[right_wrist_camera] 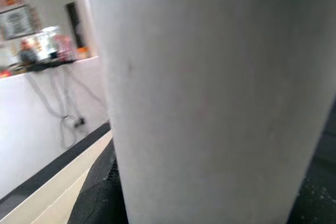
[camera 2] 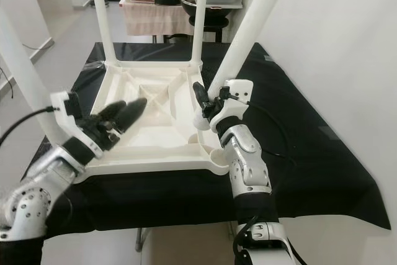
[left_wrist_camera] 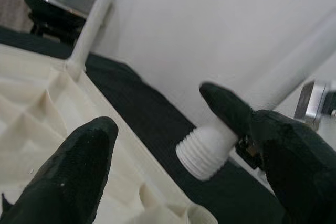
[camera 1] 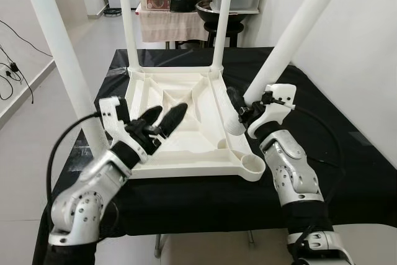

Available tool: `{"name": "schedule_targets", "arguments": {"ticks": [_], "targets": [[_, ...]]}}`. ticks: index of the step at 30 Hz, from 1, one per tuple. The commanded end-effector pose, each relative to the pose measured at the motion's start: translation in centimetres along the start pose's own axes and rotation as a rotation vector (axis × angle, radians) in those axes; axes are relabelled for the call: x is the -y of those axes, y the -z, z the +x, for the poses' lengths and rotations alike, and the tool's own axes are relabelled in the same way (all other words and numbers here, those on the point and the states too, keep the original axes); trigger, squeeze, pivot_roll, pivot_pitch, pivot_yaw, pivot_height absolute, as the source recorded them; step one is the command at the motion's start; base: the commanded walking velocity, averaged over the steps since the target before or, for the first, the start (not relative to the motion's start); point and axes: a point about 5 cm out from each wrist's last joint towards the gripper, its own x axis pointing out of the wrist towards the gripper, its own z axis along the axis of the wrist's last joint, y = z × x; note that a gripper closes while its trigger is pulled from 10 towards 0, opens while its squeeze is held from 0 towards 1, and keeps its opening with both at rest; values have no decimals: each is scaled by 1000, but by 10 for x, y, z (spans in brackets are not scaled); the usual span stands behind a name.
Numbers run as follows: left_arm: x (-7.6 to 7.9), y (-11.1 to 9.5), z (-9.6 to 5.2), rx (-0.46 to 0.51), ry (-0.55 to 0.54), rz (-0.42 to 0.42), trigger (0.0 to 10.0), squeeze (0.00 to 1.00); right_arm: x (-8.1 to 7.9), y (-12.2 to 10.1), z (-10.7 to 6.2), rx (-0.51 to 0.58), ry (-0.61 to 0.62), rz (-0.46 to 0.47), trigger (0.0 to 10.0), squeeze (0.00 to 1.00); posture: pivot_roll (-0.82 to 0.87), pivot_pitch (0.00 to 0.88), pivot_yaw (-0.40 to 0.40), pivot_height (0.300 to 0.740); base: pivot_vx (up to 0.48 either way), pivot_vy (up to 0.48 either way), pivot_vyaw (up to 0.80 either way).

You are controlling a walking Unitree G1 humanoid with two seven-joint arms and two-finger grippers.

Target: Building children table

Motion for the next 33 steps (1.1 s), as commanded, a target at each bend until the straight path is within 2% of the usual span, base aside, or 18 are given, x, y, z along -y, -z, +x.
{"name": "schedule_targets", "arguments": {"ticks": [1, 5, 10, 14, 17, 21, 25, 29, 33], "targets": [[3, 8, -1, -30, 6, 8, 10000, 0, -1, -3, 0, 17, -20, -30, 10000, 0, -32, 0, -49, 740, 0, -480, 0], [2, 20, -5, -69, -15, 18, 10000, 0, -6, -1, -1, 1, -65, -36, 10000, 0, -30, 0, -49, 740, 0, -120, 0], [5, 39, -13, -150, -16, 25, 10000, 0, -12, 1, -5, -5, -133, -11, 10000, 0, -31, 0, -48, 740, 0, 0, 775], [6, 41, -14, -164, -13, 25, 10000, 0, -13, 1, -5, -4, -144, -9, 10000, 0, -31, 0, -47, 740, 0, 0, 800], [10, 52, -22, -232, 24, 66, 10000, 0, -16, 1, -8, -2, -178, 12, 10000, 0, -22, 0, -46, 740, 0, 0, 800], [12, 59, -30, -273, 40, 97, 10000, 0, -20, 3, -10, 0, -216, 27, 10000, 0, -19, 0, -46, 740, 0, 0, 734], [13, 63, -35, -296, 53, 112, 10000, 0, -22, 4, -11, -6, -219, 12, 10000, 0, -18, 0, -49, 740, 0, 0, 0], [22, 70, -41, -331, 107, 99, 10000, 0, -23, 9, -12, -30, -213, -14, 10000, 0, -17, 0, -50, 740, 0, -480, 0], [21, 73, -42, -340, 98, 97, 10000, 0, -24, 9, -13, -34, -220, -12, 10000, 0, -21, 0, -50, 740, 0, -480, 0]]}}
